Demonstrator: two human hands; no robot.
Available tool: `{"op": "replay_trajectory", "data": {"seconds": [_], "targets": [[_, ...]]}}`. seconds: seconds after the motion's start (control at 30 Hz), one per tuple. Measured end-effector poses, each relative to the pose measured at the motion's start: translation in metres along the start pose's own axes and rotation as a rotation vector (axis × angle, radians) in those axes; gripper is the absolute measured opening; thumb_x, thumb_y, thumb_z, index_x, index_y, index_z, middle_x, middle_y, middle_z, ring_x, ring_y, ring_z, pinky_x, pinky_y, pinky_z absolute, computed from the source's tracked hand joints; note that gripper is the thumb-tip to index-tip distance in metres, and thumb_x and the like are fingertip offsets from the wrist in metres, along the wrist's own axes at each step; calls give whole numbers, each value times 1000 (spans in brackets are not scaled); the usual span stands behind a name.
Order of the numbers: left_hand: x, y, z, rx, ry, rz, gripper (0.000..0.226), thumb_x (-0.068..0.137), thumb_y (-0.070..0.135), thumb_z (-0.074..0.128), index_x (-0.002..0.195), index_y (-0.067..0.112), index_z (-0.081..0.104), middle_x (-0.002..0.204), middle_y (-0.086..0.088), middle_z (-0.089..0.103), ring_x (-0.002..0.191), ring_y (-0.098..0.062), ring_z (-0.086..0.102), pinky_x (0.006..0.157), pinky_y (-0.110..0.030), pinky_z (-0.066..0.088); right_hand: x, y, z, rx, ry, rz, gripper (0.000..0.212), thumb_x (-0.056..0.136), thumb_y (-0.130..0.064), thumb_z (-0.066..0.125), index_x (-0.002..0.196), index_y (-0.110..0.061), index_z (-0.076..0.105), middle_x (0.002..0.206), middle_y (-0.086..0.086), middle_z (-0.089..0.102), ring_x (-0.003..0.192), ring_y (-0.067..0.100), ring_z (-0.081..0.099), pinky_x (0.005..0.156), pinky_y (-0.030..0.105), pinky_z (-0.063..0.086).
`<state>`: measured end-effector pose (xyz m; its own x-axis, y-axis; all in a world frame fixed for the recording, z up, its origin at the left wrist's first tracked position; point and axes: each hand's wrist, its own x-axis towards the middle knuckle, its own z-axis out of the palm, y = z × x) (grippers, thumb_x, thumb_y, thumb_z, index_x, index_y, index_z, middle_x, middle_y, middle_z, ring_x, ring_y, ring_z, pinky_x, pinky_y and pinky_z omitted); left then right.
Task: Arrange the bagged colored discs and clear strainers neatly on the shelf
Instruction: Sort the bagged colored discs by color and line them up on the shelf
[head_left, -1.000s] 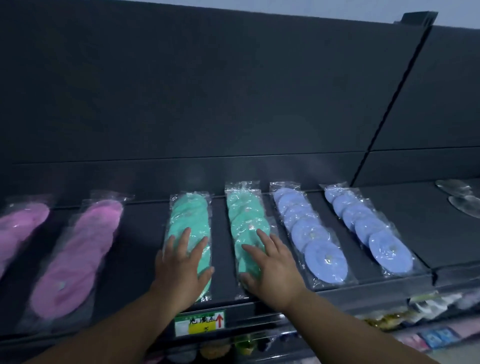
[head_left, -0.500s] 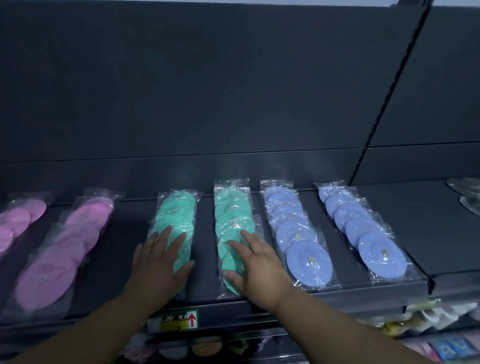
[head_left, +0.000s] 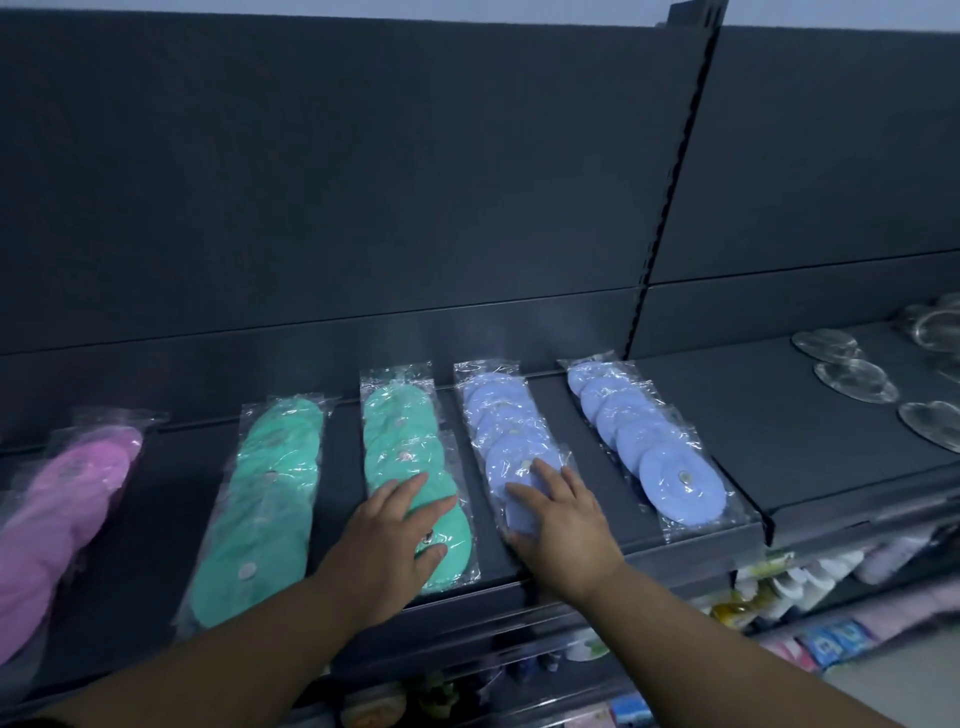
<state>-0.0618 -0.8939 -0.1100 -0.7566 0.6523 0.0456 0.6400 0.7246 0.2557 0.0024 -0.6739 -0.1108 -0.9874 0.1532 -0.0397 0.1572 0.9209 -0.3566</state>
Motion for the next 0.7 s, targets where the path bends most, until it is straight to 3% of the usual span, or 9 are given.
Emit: {"op": "replay_trajectory", "data": {"seconds": [0.13,0.3,0.57,0.63,0.7], "targets": [[-1,-1,0,-56,-49,-16,81,71,66,9,143,39,36,159,4,14,146,-21,10,116,-32,14,0,3,-1,20,-8,5,55,93,-47,50,145,-42,31,161,-7,5,148,23,2,120,36,9],[-4,-7,4,-114,-31,-15,77,74,64,12,142,39,39,158,7,17,145,-21,12,113,-27,14,3,2,-2,12,-6,27,55,92,-46,51,144,-41,32,161,-6,9,147,24,6,119,35,12],[-8,-3,3,7,-41,-28,74,79,65,4,147,42,23,160,7,8,147,-23,3,118,-37,8,-23,-19,-17,55,122,135,63,88,-51,58,144,-30,38,156,-3,26,142,18,24,117,32,21],[-12,3,-6,44,-55,21,73,80,62,10,141,35,40,155,1,27,144,-27,22,115,-41,19,-44,-21,-16,70,182,185,59,87,-49,59,141,-30,43,153,-5,32,139,16,31,114,30,27],[-19,6,-7,57,-75,106,58,83,55,29,124,27,61,138,-4,53,127,-30,50,102,-44,40,-68,-21,-12,84,216,267,54,88,-47,59,138,-30,47,149,-7,36,134,15,38,109,28,33]]}}
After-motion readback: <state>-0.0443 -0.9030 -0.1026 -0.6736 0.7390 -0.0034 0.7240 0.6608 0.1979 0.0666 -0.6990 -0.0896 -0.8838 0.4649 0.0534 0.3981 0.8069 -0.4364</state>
